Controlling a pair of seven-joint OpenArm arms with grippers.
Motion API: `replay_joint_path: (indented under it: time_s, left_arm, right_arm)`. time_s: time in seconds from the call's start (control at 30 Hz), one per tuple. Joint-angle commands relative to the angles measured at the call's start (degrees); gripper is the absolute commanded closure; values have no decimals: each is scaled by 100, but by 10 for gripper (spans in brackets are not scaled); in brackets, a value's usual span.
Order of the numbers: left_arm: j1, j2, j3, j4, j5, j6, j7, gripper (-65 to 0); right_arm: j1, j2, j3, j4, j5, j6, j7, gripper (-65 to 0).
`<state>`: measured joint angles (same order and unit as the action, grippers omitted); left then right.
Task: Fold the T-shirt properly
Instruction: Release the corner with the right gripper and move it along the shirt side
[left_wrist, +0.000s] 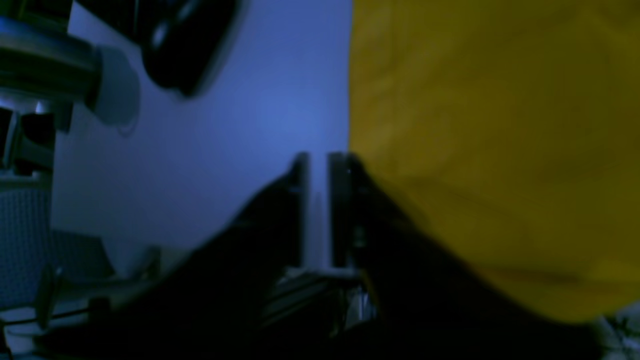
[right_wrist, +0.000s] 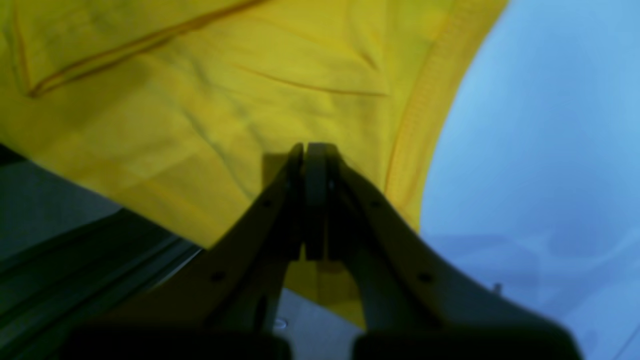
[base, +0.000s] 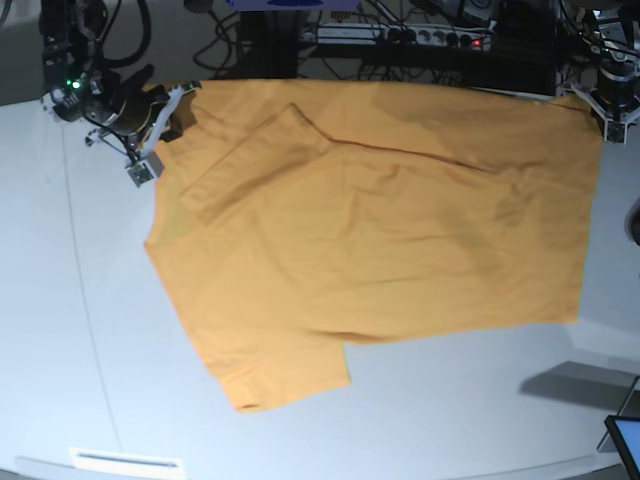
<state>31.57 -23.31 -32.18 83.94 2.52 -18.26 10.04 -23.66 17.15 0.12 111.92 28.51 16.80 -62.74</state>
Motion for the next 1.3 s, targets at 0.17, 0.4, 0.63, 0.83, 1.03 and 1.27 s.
replay_joint_path:
  time_s: [0.17,0.4,0.63,0.83,1.03,1.27]
  left_arm:
    - [47,-284,-408,753,-1066,64,670,-356]
    - [-93,-548,-557,1184,-1488,64,1136,-385]
    - [-744,-566,-522,947,-1479,64,1725,-385]
    - [-955,-574,-513,938,-1479,64,1813,-386]
    - [-1386,-530,-513,665,-828,64,1813,-386]
    - [-1650,-530,-513,472,-565,64,1813,-386]
  right_arm:
    - [225,57,28,180,81,4,116,-120]
    - [902,277,124,232,81,4,-377,-160]
    - [1553,531,115,197,116,30,-420,-193]
    - [2010,540,151,-5,116,707,-403,-196]
    - [2511,514,159,-304,89,1006,-394,-196]
    - [3118,461,159,-867,116,1024,-394,-196]
